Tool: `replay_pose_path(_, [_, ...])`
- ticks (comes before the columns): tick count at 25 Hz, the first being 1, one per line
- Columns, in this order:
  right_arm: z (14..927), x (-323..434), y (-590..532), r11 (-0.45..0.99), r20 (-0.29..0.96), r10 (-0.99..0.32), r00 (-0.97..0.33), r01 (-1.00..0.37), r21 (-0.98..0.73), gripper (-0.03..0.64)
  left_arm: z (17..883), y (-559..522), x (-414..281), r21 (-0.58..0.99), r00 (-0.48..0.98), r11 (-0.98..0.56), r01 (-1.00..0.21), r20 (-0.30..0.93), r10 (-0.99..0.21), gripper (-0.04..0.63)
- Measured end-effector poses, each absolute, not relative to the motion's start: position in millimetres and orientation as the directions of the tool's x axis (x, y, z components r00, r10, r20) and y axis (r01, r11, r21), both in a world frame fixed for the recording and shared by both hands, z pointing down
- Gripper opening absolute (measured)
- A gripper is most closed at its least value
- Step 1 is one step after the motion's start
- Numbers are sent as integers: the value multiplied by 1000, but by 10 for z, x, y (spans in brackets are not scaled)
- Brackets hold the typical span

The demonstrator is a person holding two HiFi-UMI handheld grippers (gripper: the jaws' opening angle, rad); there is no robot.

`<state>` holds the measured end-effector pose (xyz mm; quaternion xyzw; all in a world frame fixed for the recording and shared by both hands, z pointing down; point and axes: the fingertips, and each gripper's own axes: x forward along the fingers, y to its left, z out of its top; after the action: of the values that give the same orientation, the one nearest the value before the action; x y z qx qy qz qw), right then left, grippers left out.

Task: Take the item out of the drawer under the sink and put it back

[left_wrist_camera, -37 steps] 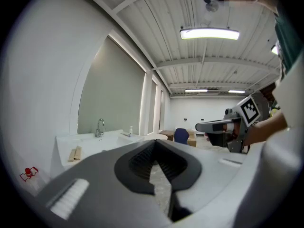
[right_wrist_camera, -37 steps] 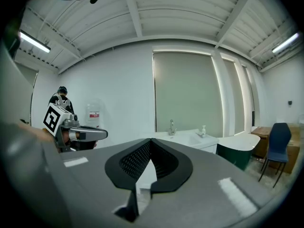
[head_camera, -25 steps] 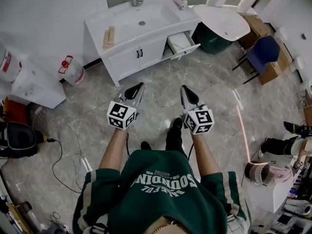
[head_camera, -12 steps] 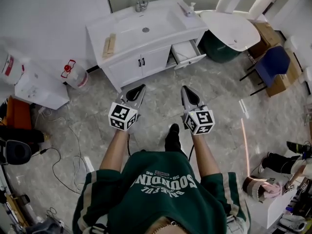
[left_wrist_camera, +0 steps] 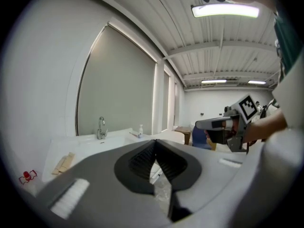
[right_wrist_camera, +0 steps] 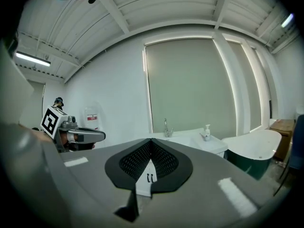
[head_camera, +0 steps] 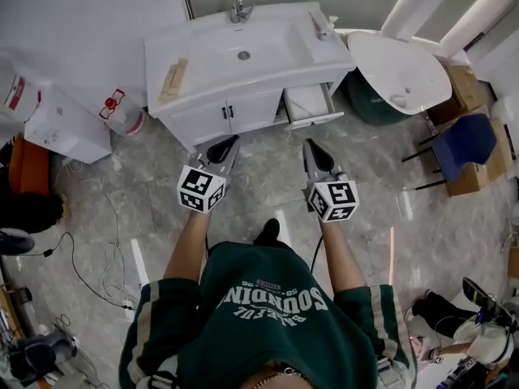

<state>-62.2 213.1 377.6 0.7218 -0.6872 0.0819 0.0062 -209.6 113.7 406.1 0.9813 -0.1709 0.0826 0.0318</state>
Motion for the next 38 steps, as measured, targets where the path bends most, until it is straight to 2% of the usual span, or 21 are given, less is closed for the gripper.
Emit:
replay_pose_path(8, [3952, -43, 1961, -2, 142, -990, -19, -990, -143, 2, 4147, 1027, -1658, 32, 896, -914, -405, 214, -390, 51])
replay_pose_path(20, [4031, 159, 1288, 73, 147, -985, -91, -990, -121, 2, 4277, 441, -1223, 50, 887, -901, -432, 203, -414, 51])
replay_pose_path(29, [3982, 486, 460, 69, 166, -983, -85, -993, -101, 2, 4291, -272, -738, 61, 908, -919, -389, 194, -372, 51])
replay_pose_path(38, [3934, 476, -322, 82, 176, -980, -95, -993, -82, 2, 4320, -947, -606, 73, 918, -928, -366, 191, -347, 51])
